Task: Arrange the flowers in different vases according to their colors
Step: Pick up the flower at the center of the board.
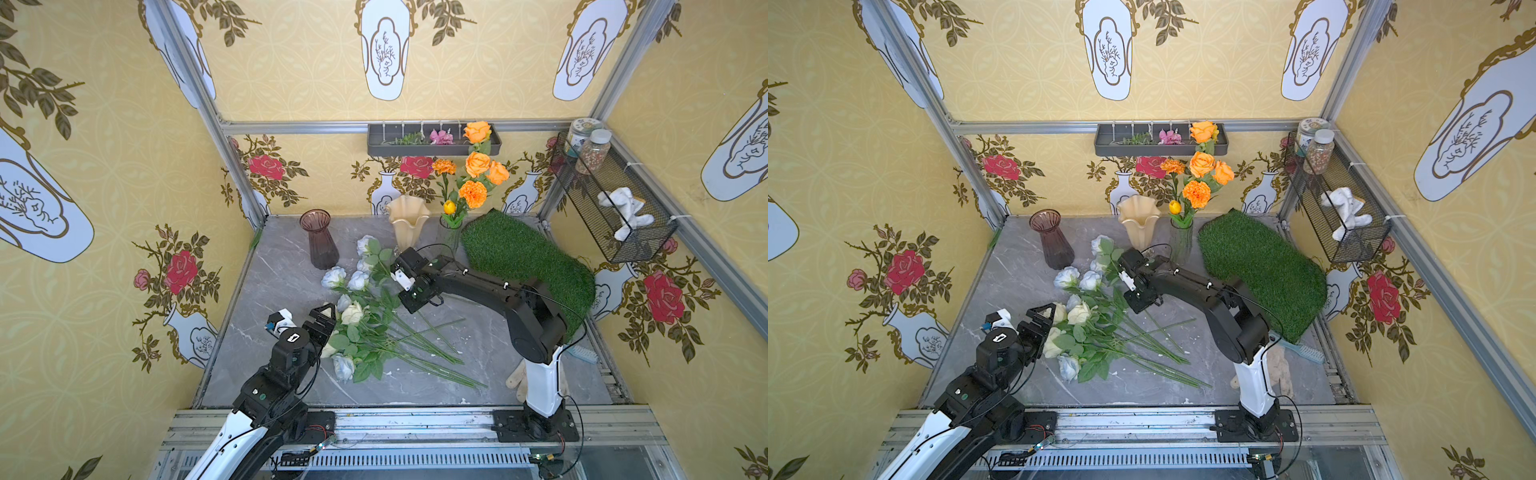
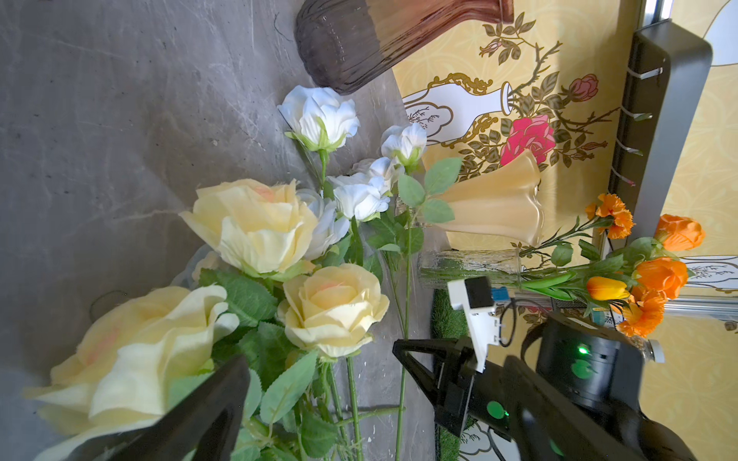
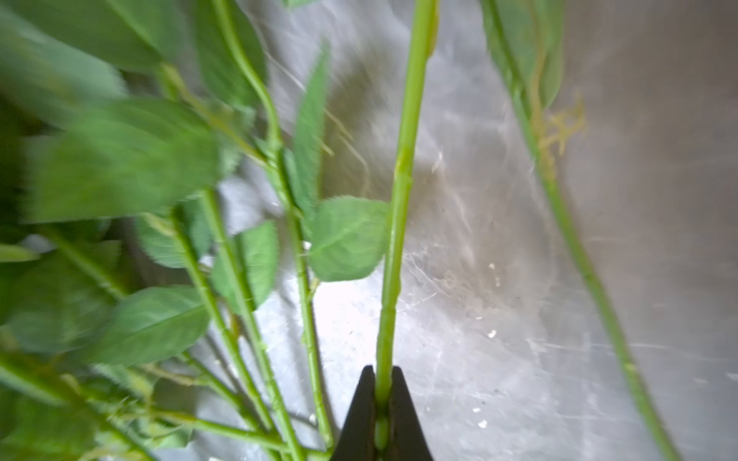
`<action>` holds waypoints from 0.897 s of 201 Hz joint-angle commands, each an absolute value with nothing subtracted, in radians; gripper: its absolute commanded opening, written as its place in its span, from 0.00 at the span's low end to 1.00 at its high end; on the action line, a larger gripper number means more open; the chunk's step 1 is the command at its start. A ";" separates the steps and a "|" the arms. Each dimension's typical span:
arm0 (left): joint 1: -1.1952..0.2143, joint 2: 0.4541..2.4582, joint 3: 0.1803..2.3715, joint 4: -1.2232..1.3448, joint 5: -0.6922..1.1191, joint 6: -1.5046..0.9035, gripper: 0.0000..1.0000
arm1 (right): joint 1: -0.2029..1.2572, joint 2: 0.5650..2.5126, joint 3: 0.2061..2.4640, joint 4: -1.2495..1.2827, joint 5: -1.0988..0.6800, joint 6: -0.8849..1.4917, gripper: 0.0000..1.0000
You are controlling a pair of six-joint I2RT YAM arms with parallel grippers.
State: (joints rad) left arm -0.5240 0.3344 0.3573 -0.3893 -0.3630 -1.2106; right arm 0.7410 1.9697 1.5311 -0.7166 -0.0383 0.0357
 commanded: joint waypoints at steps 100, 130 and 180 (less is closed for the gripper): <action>-0.525 0.613 0.514 -0.048 0.041 -1.022 0.80 | 0.799 1.606 1.460 -0.522 -0.357 0.295 0.00; -0.553 0.717 0.606 0.007 0.139 -1.000 0.77 | 0.799 1.508 1.317 -0.333 -0.462 0.399 0.00; -0.645 0.837 0.714 -0.068 0.085 -0.951 0.65 | 0.799 1.425 1.170 -0.137 -0.575 0.499 0.00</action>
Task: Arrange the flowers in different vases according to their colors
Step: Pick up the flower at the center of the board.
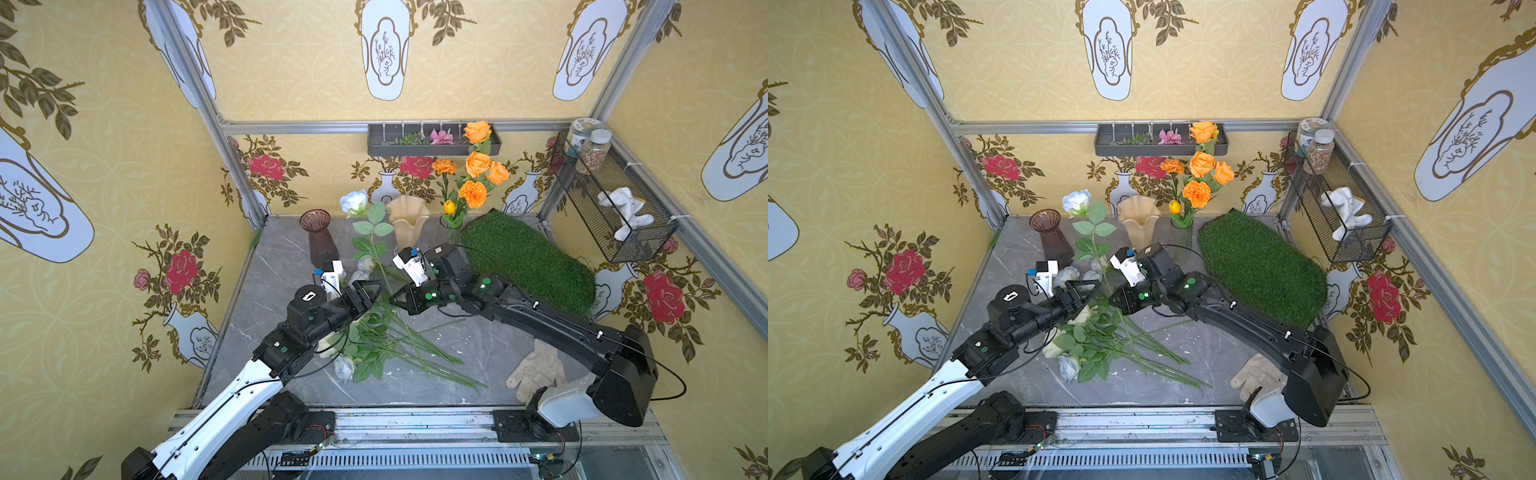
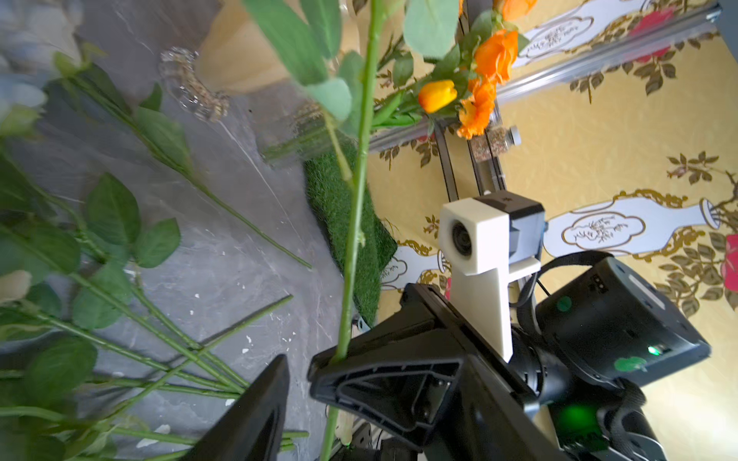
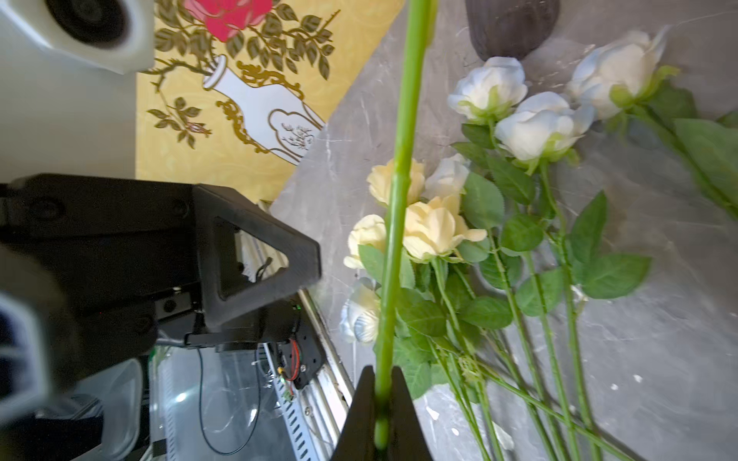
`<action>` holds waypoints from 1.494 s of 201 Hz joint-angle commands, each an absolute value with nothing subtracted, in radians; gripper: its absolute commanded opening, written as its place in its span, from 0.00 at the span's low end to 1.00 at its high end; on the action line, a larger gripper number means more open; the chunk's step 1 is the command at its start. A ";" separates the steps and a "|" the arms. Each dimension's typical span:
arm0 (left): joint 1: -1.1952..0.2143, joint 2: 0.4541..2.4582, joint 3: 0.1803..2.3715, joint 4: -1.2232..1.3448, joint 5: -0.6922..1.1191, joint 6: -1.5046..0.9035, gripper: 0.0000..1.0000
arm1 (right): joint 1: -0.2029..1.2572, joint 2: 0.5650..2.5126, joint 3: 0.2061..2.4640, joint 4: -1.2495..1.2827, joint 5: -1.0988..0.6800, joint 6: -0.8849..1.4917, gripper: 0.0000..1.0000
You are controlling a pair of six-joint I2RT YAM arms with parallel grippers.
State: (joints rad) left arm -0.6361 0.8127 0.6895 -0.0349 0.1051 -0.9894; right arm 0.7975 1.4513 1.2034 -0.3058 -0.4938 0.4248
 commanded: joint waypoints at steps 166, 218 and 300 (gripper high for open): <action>-0.695 0.947 0.817 -0.179 0.075 -0.892 0.25 | 0.812 1.362 1.059 -0.089 -0.581 0.503 0.00; -0.694 1.009 0.878 -0.229 0.060 -0.852 0.03 | 0.815 1.370 1.052 -0.088 -0.580 0.489 0.00; -0.692 1.022 1.186 -0.574 -0.381 -0.580 0.00 | 0.812 1.311 0.990 -0.030 -0.329 0.482 0.97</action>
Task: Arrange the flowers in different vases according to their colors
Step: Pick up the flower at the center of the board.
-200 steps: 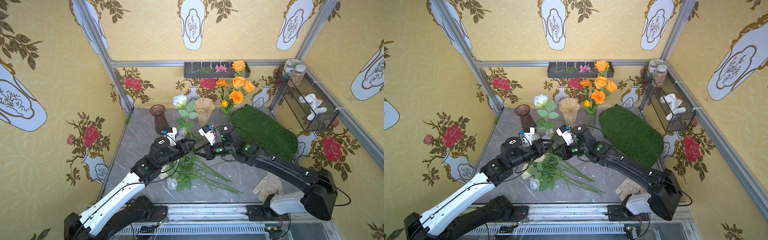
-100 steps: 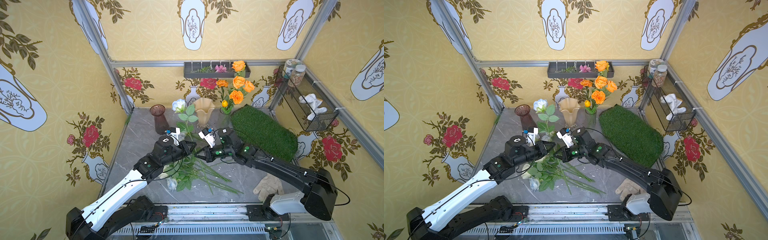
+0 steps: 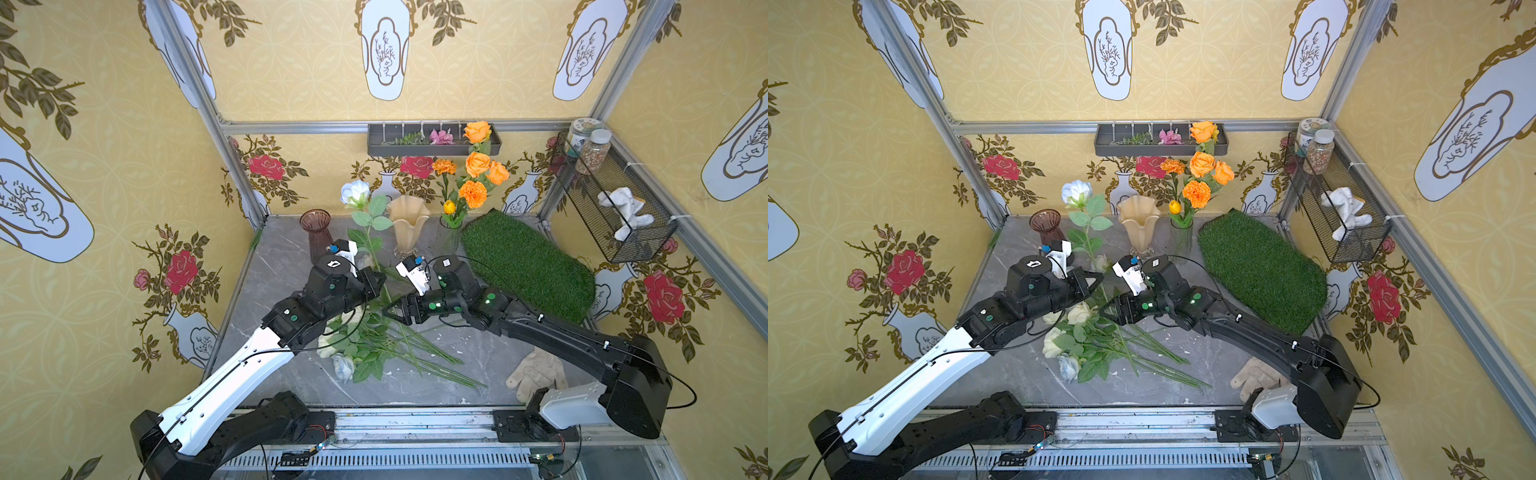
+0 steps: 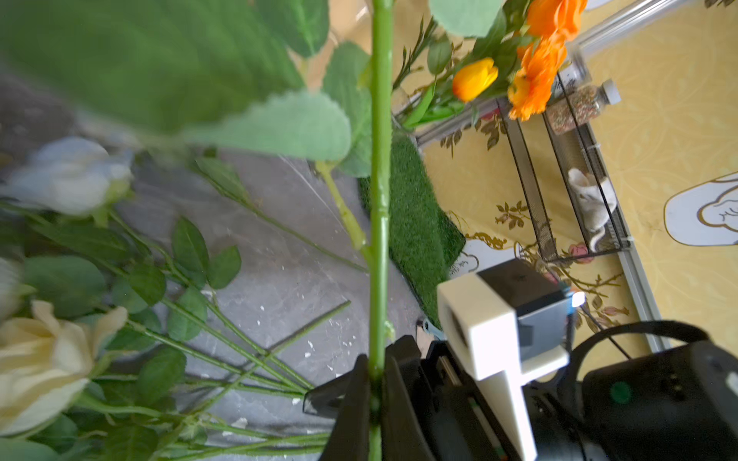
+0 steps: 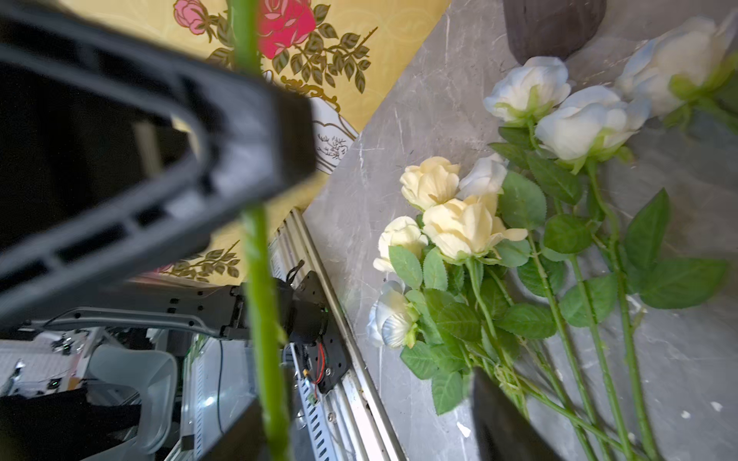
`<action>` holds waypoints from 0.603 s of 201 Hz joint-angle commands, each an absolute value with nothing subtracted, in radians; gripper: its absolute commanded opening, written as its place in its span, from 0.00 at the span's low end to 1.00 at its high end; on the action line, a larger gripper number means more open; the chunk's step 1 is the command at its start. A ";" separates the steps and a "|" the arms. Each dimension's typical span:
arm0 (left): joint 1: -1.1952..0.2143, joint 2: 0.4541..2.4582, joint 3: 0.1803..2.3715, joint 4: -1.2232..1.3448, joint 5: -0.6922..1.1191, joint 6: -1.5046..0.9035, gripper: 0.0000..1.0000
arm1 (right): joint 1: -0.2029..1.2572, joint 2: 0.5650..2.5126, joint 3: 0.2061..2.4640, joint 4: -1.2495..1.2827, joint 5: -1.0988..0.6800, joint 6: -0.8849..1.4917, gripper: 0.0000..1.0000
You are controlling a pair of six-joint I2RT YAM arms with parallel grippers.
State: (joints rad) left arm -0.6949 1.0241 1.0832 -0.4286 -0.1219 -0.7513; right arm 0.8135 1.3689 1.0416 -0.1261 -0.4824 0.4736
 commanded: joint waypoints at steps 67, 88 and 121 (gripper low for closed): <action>-0.400 1.065 1.402 -0.392 -0.610 -0.277 0.00 | 0.815 1.182 0.538 0.716 -0.147 0.518 0.97; -0.347 1.140 1.441 -0.196 -0.702 -0.152 0.00 | 0.847 1.260 0.376 1.106 -0.088 0.462 0.97; -0.252 1.332 1.572 0.007 -0.688 -0.006 0.00 | 0.855 1.331 0.332 1.223 -0.082 0.397 0.97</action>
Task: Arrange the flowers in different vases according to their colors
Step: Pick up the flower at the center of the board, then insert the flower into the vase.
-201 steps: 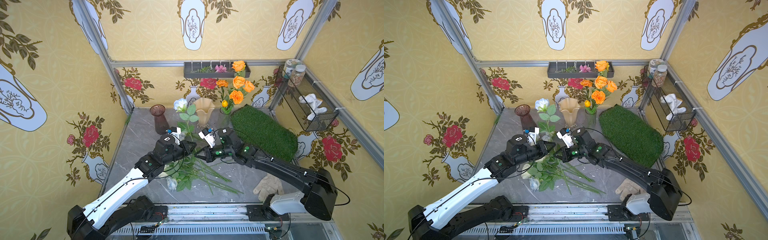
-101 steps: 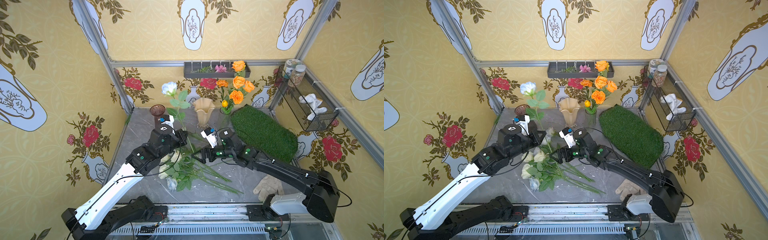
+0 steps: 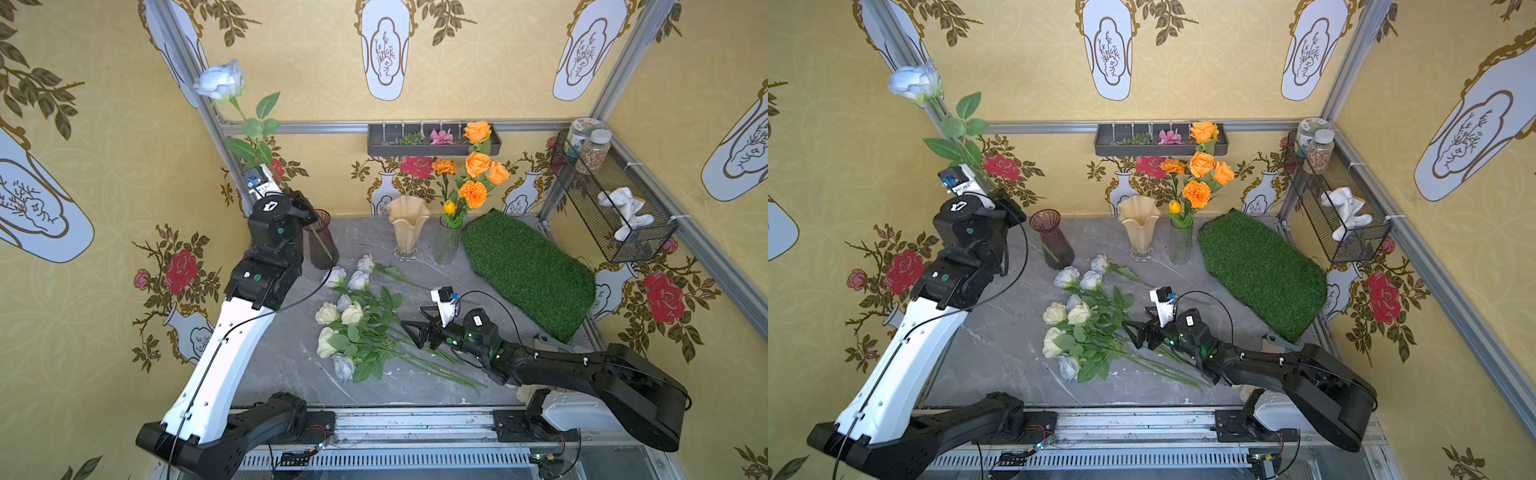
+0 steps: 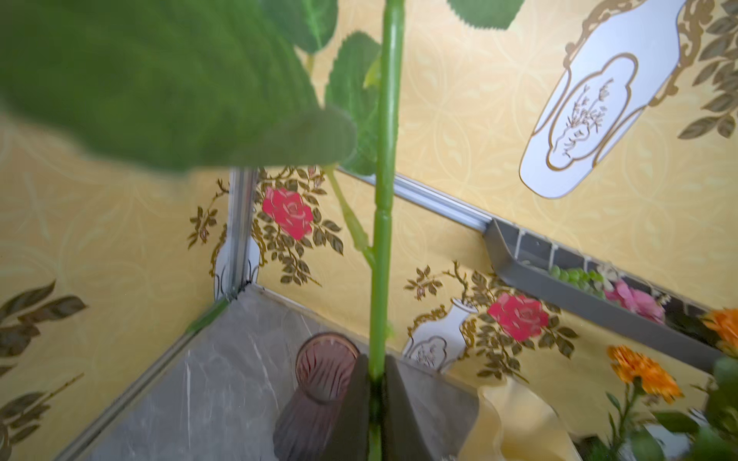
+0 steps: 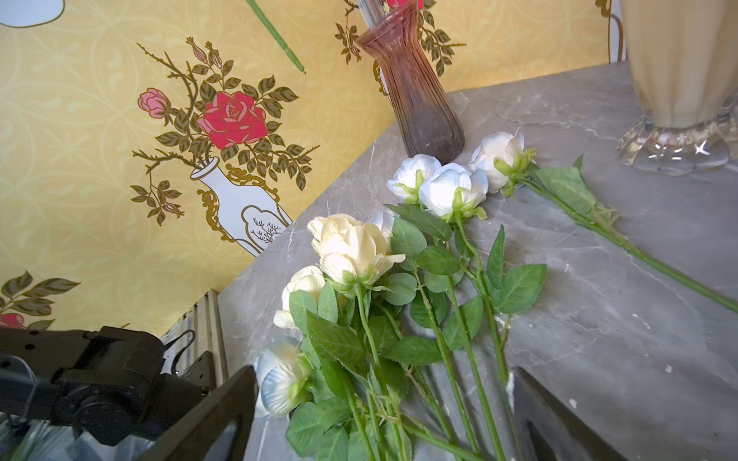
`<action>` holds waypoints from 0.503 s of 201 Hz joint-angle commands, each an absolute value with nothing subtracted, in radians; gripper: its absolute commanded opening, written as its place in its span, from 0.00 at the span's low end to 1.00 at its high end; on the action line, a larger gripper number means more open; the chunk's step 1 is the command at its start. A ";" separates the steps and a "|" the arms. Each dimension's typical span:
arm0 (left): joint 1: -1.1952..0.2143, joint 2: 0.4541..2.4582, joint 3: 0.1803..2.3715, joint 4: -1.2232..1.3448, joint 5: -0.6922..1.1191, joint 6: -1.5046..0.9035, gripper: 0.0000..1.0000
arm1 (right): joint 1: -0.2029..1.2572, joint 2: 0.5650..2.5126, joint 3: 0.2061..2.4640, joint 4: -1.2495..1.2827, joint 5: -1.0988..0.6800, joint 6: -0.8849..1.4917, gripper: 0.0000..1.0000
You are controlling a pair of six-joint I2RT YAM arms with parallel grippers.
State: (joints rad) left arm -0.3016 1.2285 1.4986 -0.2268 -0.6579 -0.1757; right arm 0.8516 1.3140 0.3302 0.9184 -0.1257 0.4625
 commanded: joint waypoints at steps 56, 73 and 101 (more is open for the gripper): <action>-0.113 1.613 1.817 0.104 -0.625 0.008 0.00 | 0.848 1.336 0.393 1.066 -0.060 0.405 0.97; -0.091 1.668 1.843 0.112 -0.582 -0.018 0.00 | 0.844 1.326 0.434 0.950 -0.065 0.420 0.97; -0.062 1.718 1.843 0.071 -0.517 -0.130 0.00 | 0.835 1.328 0.482 0.841 -0.075 0.428 0.97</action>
State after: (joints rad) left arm -0.0788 1.6855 1.8423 0.0635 -0.5808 -0.0410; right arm 0.8410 1.3304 0.4530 0.9432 -0.0769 0.4187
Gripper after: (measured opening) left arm 0.084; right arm 0.973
